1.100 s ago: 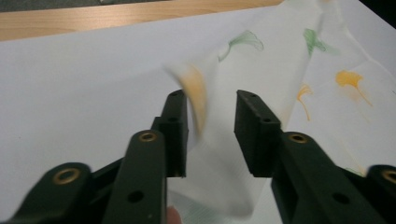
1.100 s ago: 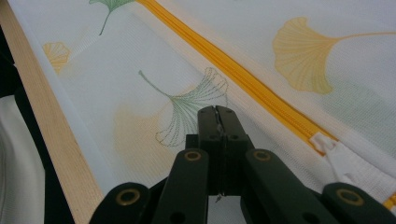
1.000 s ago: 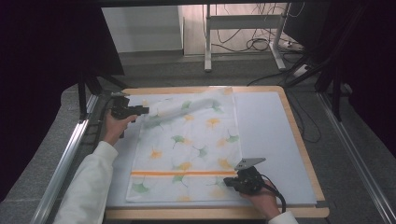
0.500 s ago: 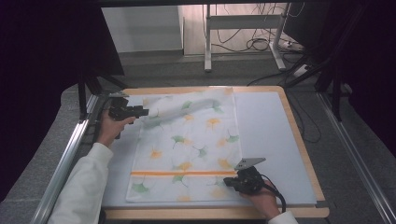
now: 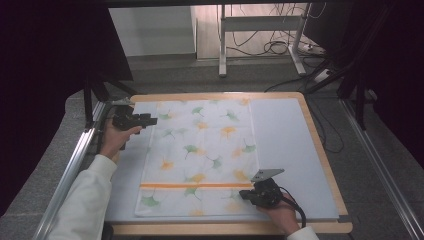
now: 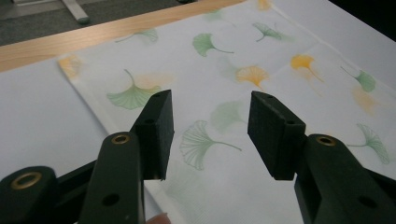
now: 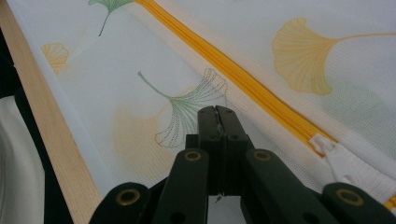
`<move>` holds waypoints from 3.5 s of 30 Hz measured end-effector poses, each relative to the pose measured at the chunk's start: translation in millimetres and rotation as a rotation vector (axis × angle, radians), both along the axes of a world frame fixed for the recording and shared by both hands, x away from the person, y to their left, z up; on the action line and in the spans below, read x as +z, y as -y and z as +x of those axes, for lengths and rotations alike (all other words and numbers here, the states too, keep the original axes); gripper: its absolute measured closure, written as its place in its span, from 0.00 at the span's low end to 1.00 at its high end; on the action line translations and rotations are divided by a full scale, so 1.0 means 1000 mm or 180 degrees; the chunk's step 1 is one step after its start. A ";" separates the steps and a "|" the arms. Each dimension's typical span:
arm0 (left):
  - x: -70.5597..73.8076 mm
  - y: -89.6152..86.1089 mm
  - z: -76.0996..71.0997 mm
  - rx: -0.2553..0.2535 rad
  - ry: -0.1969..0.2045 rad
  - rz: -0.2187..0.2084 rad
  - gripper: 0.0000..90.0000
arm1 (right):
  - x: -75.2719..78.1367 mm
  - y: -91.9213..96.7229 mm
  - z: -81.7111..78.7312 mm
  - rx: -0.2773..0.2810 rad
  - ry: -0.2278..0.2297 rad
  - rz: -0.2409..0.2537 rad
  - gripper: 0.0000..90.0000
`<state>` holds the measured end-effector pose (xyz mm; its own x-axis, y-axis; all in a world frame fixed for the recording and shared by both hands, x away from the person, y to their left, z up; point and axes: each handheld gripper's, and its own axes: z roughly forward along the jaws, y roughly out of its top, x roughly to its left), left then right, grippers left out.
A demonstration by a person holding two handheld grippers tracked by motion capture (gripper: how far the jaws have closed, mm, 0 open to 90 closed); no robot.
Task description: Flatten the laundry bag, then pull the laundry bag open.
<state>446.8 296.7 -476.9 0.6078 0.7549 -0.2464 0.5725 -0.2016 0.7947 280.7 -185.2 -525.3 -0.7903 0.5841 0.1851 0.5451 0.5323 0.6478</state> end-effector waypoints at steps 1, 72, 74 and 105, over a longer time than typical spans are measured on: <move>-0.001 0.003 0.000 -0.0026 -0.0008 0.0010 0.56 | 0.000 0.000 0.000 0.0002 0.0000 0.0001 0.99; -0.019 0.156 -0.153 -0.1084 0.0274 0.0316 0.42 | 0.007 0.017 -0.024 -0.0182 0.0214 -0.0044 0.99; -0.018 0.160 -0.155 -0.1116 0.0268 0.0301 0.42 | 0.007 0.018 -0.025 -0.0185 0.0218 -0.0035 0.99; -0.021 0.232 -0.135 -0.1356 0.0195 0.0367 0.43 | 0.006 0.024 -0.035 -0.0260 0.0219 -0.0058 0.99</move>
<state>311.8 64.8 -497.6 0.8814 0.4543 -0.1292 0.3718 -0.4986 0.7830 246.1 -209.4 -519.0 -0.7505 0.6498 0.1206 0.5415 0.5001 0.6758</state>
